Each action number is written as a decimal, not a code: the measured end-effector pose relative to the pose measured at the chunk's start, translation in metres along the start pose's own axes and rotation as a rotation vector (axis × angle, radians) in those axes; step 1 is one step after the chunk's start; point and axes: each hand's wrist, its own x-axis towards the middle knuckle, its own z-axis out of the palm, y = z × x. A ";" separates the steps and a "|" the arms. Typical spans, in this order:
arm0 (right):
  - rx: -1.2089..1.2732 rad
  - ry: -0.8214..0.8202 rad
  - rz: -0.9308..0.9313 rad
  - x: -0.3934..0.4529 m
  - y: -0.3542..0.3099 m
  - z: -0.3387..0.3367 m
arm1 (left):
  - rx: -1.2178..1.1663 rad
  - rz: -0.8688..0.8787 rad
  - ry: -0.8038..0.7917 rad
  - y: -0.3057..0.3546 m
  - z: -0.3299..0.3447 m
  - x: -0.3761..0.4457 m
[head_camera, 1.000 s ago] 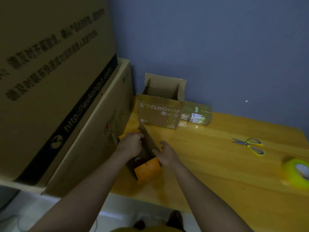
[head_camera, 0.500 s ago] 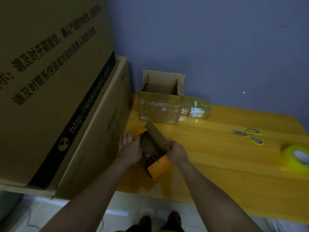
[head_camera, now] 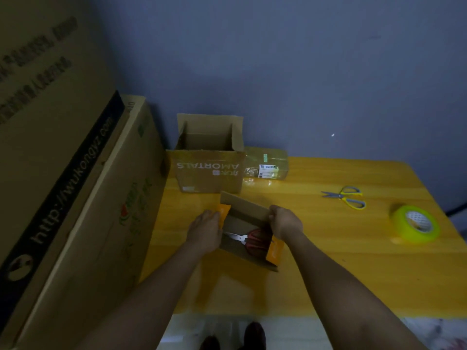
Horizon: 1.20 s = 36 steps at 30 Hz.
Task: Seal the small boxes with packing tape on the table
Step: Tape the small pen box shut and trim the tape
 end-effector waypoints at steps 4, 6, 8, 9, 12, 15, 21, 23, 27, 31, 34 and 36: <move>0.079 0.001 -0.085 0.010 0.000 0.001 | -0.012 0.023 0.097 0.018 0.000 0.013; 0.247 -0.038 -0.209 0.015 -0.009 0.003 | -0.017 0.052 0.222 0.033 -0.003 0.020; 0.541 -0.177 -0.278 0.019 -0.020 0.007 | -0.035 0.084 0.283 0.048 -0.006 0.031; 0.649 -0.259 -0.280 0.024 -0.022 0.008 | -0.043 0.096 0.288 0.056 -0.008 0.038; 0.701 -0.220 -0.245 0.053 0.002 0.008 | -0.037 0.118 0.296 0.078 -0.010 0.065; 0.685 -0.043 -0.198 0.096 0.053 -0.002 | -0.015 0.093 0.290 0.104 -0.005 0.105; 0.630 0.002 -0.103 0.213 0.125 -0.025 | -0.112 -0.081 0.190 0.153 0.016 0.221; 0.653 0.027 -0.079 0.243 0.126 -0.024 | -0.085 -0.148 0.225 0.158 0.024 0.254; 0.684 0.051 -0.074 0.286 0.119 -0.014 | 0.019 -0.247 0.179 0.147 0.035 0.298; 0.819 -0.075 0.009 0.295 0.111 -0.003 | 0.058 -0.297 0.222 0.146 0.042 0.310; 0.820 0.032 0.065 0.280 0.122 0.007 | 0.077 -0.307 0.289 0.156 0.046 0.295; 0.768 0.025 0.092 0.254 0.139 0.013 | 0.068 -0.302 0.289 0.159 0.058 0.273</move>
